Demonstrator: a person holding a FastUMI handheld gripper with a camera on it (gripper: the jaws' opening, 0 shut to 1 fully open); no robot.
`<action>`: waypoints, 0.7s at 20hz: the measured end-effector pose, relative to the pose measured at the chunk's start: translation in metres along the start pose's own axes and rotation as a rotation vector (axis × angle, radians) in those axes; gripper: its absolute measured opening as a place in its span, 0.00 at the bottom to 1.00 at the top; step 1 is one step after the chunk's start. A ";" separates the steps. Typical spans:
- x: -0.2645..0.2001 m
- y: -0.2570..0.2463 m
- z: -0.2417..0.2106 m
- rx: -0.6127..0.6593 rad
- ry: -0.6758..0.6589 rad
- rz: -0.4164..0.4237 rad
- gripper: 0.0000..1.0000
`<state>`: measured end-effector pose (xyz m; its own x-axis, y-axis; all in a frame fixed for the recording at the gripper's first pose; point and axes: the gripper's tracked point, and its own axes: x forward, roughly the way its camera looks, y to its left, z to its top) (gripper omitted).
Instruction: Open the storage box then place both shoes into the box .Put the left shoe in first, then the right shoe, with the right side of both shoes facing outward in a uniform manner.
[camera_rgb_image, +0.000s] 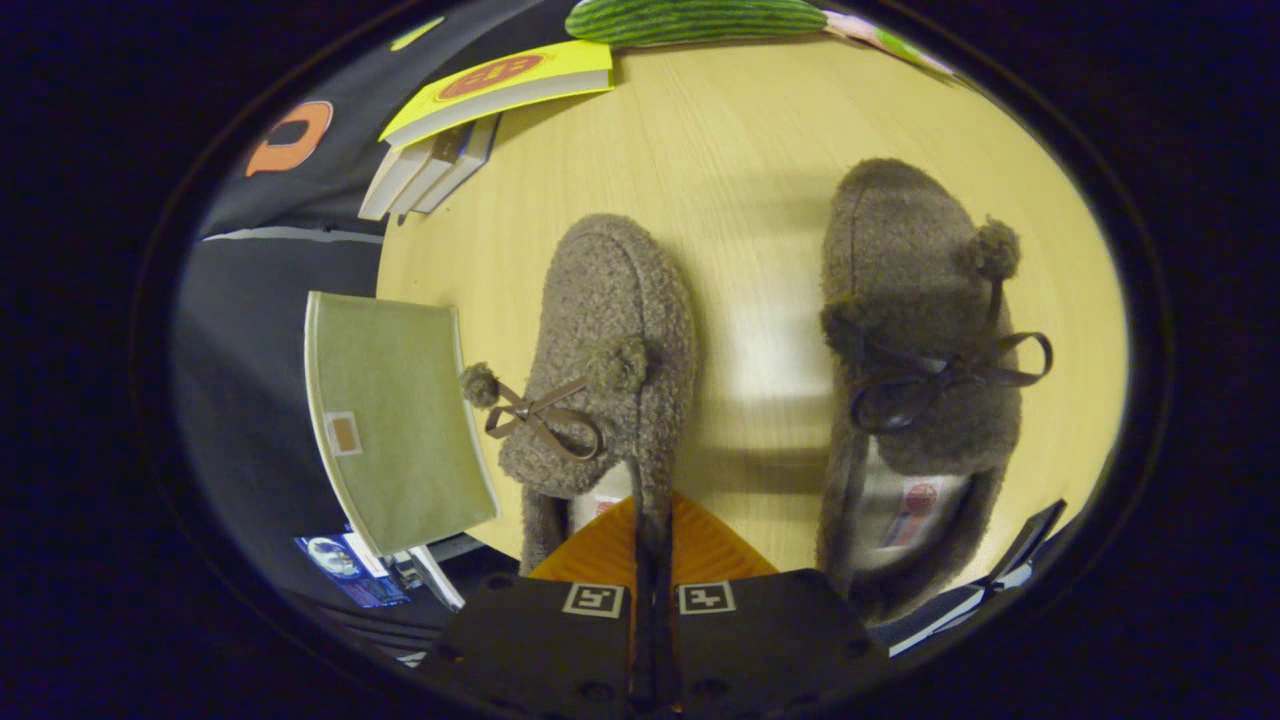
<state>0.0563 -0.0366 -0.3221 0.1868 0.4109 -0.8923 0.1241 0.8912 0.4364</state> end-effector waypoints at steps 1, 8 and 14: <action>-0.009 0.010 -0.003 -0.006 -0.006 0.009 0.06; -0.079 0.118 -0.030 -0.075 -0.079 0.142 0.06; -0.093 0.212 -0.053 -0.128 -0.057 0.212 0.06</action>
<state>0.0133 0.1247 -0.1528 0.2510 0.5828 -0.7729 -0.0474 0.8049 0.5915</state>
